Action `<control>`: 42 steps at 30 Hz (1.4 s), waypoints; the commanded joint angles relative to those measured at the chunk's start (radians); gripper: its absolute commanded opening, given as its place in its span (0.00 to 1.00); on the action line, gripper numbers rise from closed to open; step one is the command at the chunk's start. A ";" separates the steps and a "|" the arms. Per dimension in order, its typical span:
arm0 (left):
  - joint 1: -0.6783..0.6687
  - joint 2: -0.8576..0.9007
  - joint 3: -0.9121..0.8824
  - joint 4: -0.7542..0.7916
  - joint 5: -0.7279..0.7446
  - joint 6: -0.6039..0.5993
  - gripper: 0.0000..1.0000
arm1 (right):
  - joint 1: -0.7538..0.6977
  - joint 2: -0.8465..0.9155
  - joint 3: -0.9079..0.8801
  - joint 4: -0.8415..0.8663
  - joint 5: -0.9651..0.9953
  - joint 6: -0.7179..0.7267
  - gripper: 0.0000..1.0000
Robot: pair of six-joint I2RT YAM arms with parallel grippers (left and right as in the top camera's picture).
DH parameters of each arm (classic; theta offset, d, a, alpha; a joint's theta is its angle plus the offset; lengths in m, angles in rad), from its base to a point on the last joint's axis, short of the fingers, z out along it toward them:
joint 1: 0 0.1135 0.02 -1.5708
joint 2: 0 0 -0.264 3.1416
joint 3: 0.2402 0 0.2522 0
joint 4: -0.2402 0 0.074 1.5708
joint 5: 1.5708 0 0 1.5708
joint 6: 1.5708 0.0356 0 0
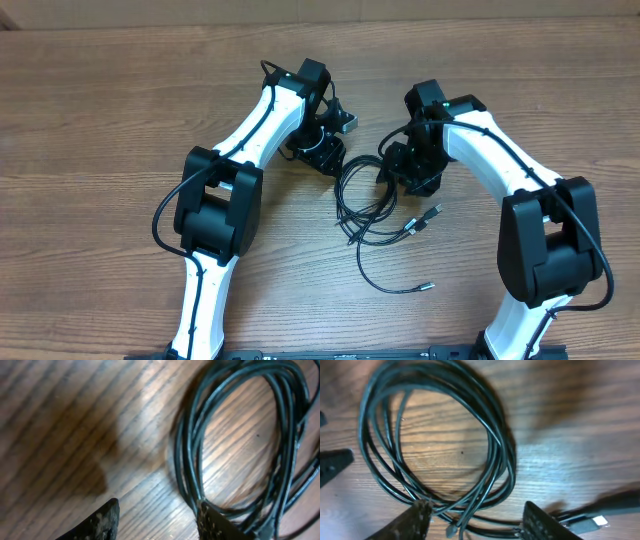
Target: Untangle cables
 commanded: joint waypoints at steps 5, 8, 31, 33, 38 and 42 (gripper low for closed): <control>-0.011 0.005 0.001 0.018 -0.029 -0.043 0.50 | 0.015 -0.006 -0.059 0.034 0.082 0.126 0.54; -0.018 0.005 0.001 0.020 -0.029 -0.043 0.50 | 0.013 -0.006 -0.059 0.061 0.199 0.165 0.49; -0.022 0.005 0.001 0.030 -0.029 -0.053 0.58 | 0.119 -0.006 -0.153 0.199 -0.031 0.361 0.38; -0.023 0.005 0.001 0.030 -0.029 -0.053 0.58 | 0.119 -0.006 -0.154 0.233 -0.031 0.388 0.32; -0.023 0.005 0.001 0.030 -0.029 -0.053 0.58 | 0.116 -0.006 -0.154 0.260 -0.027 0.404 0.27; -0.023 0.005 0.001 0.031 -0.029 -0.053 0.58 | 0.113 -0.006 -0.154 0.273 0.008 0.400 0.28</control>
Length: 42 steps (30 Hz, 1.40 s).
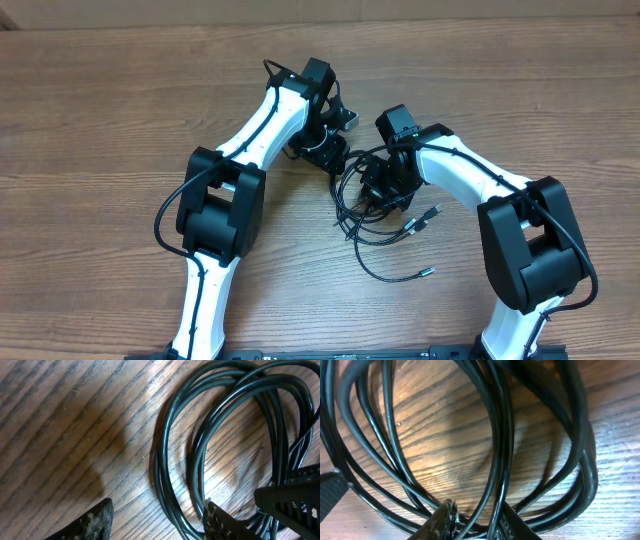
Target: Untangle cables
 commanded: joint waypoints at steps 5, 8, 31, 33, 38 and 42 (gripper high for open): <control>-0.007 0.005 0.001 0.001 -0.002 -0.014 0.58 | 0.003 -0.006 -0.006 0.023 0.042 0.018 0.28; -0.008 0.005 0.001 0.002 -0.002 -0.014 0.58 | 0.018 -0.006 -0.008 0.024 0.087 0.023 0.28; -0.007 0.005 0.001 0.002 -0.046 -0.027 0.57 | 0.041 -0.006 -0.008 0.118 0.129 0.055 0.16; -0.007 0.005 0.001 0.004 -0.069 -0.041 0.57 | 0.041 -0.006 -0.008 0.119 0.129 0.056 0.16; -0.007 0.006 -0.004 0.011 -0.074 -0.058 0.55 | 0.041 -0.006 -0.008 0.118 0.129 0.055 0.16; -0.007 0.011 -0.004 0.016 -0.074 -0.075 0.54 | 0.041 -0.006 -0.008 0.118 0.129 0.055 0.16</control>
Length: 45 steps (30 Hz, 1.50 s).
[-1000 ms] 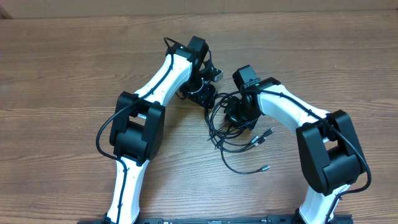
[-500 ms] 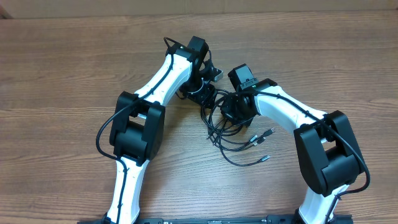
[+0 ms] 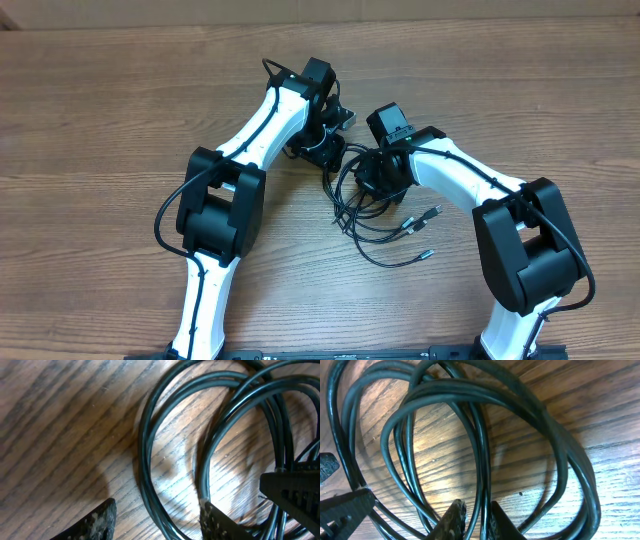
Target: Untangle cables
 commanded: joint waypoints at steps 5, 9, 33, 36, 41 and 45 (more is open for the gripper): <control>-0.008 0.011 -0.007 0.005 -0.014 -0.039 0.52 | 0.005 -0.006 -0.007 0.006 0.011 0.010 0.16; -0.009 0.011 -0.037 0.040 -0.029 -0.050 0.51 | 0.005 -0.006 -0.007 0.005 0.011 0.010 0.17; -0.010 0.011 -0.095 0.114 -0.282 -0.188 0.47 | 0.002 -0.008 -0.004 -0.031 -0.027 -0.105 0.58; -0.010 0.011 -0.095 0.109 -0.282 -0.188 0.49 | -0.006 -0.022 0.017 -0.033 -0.126 -0.196 0.66; -0.011 0.011 -0.095 0.101 -0.232 -0.187 0.52 | -0.020 -0.071 0.069 -0.084 -0.140 -0.289 0.73; -0.013 0.011 -0.095 0.089 -0.206 -0.187 0.52 | -0.044 -0.080 0.099 -0.167 -0.073 -0.317 0.81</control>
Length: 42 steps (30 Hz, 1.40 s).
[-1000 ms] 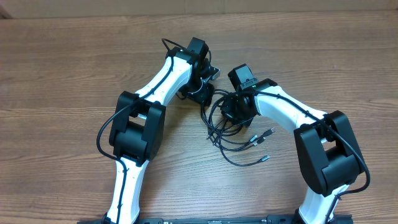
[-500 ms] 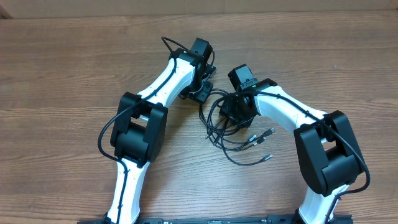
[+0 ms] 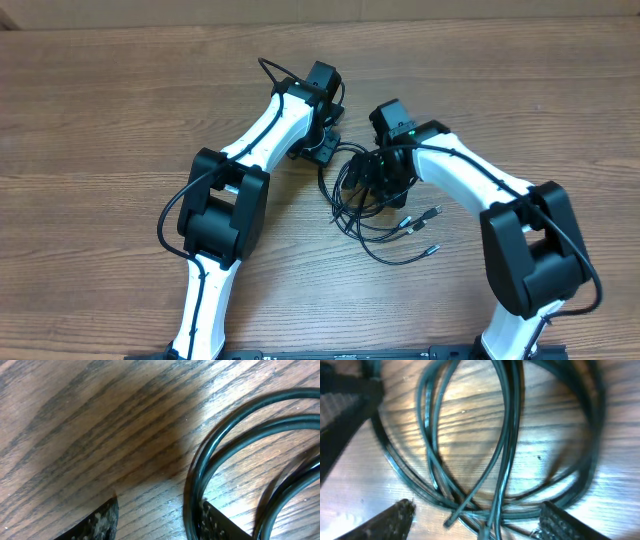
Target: Untangle cables
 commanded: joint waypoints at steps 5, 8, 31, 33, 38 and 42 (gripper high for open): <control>0.001 0.020 -0.037 -0.021 0.035 -0.020 0.53 | -0.060 -0.051 0.044 -0.135 0.188 -0.064 0.80; 0.001 0.021 -0.037 -0.028 0.035 -0.028 0.53 | -0.056 -0.051 0.031 -0.151 0.270 -0.064 0.79; -0.019 0.021 -0.142 0.094 -0.072 -0.005 0.61 | -0.025 -0.045 -0.221 0.157 0.478 -0.063 0.69; -0.019 0.020 -0.142 0.092 -0.167 -0.006 0.62 | -0.025 -0.045 -0.226 0.164 0.478 -0.063 0.68; -0.006 0.021 -0.142 0.072 -0.318 -0.032 0.66 | -0.025 -0.045 -0.226 0.166 0.478 -0.063 0.66; 0.027 0.020 -0.142 0.060 -0.319 -0.052 0.68 | -0.025 -0.044 -0.226 0.165 0.478 -0.063 0.65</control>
